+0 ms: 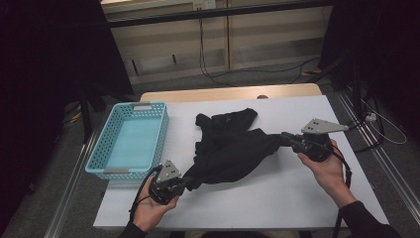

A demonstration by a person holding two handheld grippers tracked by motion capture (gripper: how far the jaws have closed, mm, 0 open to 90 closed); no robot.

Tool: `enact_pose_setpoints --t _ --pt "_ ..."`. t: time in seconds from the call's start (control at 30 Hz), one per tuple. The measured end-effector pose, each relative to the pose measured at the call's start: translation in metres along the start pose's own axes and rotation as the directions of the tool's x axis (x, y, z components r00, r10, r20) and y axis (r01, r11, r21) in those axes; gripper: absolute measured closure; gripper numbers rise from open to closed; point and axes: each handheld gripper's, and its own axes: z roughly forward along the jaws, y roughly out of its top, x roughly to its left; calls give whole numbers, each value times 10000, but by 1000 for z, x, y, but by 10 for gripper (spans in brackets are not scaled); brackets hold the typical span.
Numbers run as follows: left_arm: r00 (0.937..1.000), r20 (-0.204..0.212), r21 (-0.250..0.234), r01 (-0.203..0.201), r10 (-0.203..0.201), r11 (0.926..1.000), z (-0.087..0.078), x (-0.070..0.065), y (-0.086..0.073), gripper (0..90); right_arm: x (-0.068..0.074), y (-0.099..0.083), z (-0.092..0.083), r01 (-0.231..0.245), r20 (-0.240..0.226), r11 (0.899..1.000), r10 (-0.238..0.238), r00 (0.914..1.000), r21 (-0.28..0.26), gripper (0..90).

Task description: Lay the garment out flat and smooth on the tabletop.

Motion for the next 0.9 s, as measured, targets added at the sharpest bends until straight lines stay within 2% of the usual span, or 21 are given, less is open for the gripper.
enact_pose_setpoints --t 0.03,0.13,0.17,0.2,0.23,0.27,0.3,0.33,0.37,0.4,0.5,0.53,0.57,0.6,0.63,0.67,0.7,0.73,0.77,0.83,0.9 --pt "10000 0 0 0 0 10000 0 0 0 894 0 0 0 0 0 10000 0 10000 0 871" --pt "9996 204 145 -222 219 9996 7 -2 -2 888 -6 1 20 16 138 10000 -17 9999 65 871" --pt "9996 204 145 -222 219 9996 7 -2 -2 881 -6 1 20 16 138 10000 -17 9999 65 871" --pt "9992 329 72 -235 233 9997 9 -4 -1 865 -7 1 37 178 254 9995 -185 9995 260 871" --pt "9991 340 37 -243 241 9997 9 -5 -1 865 -7 1 37 178 254 9995 -185 9995 260 871" --pt "9984 410 -21 -393 394 9992 12 -7 0 809 -9 1 50 141 337 9993 -153 9993 351 870" --pt "9984 410 -21 -393 394 9992 12 -7 0 789 -9 1 50 141 337 9993 -153 9993 351 870" --pt "9984 420 -23 -379 380 9993 15 -9 1 734 -11 -1 62 115 377 9988 -133 9992 475 867" --pt "9984 420 -23 -379 380 9993 15 -9 1 714 -11 -1 62 115 377 9988 -133 9992 475 867" --pt "9970 635 -232 -422 436 9988 16 -11 3 710 -12 -3 72 62 307 9981 -81 9995 609 859" --pt "9958 729 -422 -531 561 9977 17 -15 6 692 -13 -9 84 72 300 9962 -98 9995 866 839" --pt "9923 1038 -507 -624 674 9968 22 -20 11 685 -13 -12 86 -22 227 9955 0 9997 950 828" --pt "9923 1038 -507 -624 674 9968 22 -20 11 677 -13 -12 86 -22 227 9955 0 9997 950 828" --pt "9877 1293 -490 -826 884 9954 30 -25 16 666 -13 -14 89 -22 190 9942 2 9998 1074 771" --pt "9877 1293 -490 -826 884 9954 30 -25 16 663 -13 -15 88 -72 193 9943 52 9998 1066 747" --pt "9846 1391 -312 -1027 1060 9942 39 -28 19 657 -13 -15 85 -160 108 9946 149 9998 1024 735" --pt "9846 1391 -312 -1027 1060 9942 39 -28 19 650 -13 -15 85 -160 108 9946 149 9998 1024 735" --pt "9846 1331 -92 -1129 1131 9936 48 -28 20 645 -11 -14 77 -123 60 9960 118 9999 889 699" --pt "9846 1331 -92 -1129 1131 9936 48 -28 20 646 -11 -14 77 -123 60 9960 118 9999 889 699" --pt "9858 1262 56 -1125 1109 9936 54 -26 20 645 -8 -15 66 -121 -72 9968 127 9999 793 660" --pt "9885 1051 136 -1108 1088 9938 58 -24 20 642 -4 -18 56 -72 -143 9974 83 9999 716 619"
